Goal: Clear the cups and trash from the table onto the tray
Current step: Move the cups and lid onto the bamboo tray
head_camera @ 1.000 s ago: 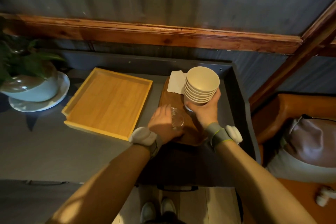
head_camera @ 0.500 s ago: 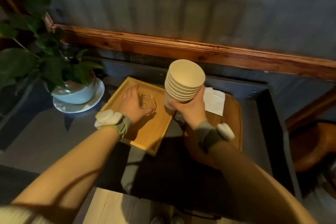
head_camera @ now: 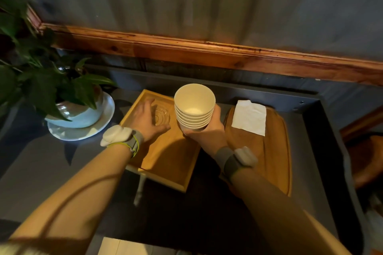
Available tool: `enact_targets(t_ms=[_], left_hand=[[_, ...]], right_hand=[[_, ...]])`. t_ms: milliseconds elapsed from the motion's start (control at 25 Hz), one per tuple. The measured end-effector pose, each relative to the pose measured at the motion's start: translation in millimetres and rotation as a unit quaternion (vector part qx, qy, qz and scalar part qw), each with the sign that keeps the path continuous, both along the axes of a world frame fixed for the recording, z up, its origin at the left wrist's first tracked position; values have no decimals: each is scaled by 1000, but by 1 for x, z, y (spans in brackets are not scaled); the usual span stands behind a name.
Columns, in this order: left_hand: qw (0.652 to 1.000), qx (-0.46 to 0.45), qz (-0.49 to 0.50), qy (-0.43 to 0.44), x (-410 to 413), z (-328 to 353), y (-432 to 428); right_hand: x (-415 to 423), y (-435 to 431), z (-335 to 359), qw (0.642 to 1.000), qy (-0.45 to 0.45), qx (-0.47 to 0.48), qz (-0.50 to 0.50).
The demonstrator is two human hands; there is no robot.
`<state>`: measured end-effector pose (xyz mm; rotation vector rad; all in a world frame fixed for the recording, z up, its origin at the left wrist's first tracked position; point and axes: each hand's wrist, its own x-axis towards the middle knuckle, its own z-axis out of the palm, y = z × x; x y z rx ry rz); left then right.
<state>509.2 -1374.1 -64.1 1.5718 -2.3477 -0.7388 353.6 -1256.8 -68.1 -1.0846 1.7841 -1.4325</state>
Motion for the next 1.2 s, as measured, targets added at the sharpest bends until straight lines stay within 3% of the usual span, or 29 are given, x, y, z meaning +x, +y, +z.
enact_targets(t_ms=[120,200,400,480,600,720,840,1000,1200], left_hand=[[998,23,-15,-48,4,-8,1],[998,28,-16,-55,10,-10,1],[1000,22,-5,-9,12,3,9],[998,-18,24,51,10,12,16],[992,-74,42,98,7,20,37],[997,-69,2,26,7,13,63],[997,-80,-15,-7,7,9,88],[982,-132,-134,28,-9,16,127],[962,-122,-239,55,-64,24,148]], right_hand=[[4,-1,-6,999,47,21,8],[3,0,-6,999,27,35,17],[-14,15,2,995,4,97,39],[-26,26,6,990,62,125,25],[-55,45,13,968,222,119,-16],[-92,54,13,928,318,184,-59],[-115,55,8,875,385,292,-38],[-131,50,0,853,402,333,14],[-153,49,-2,847,431,309,25]])
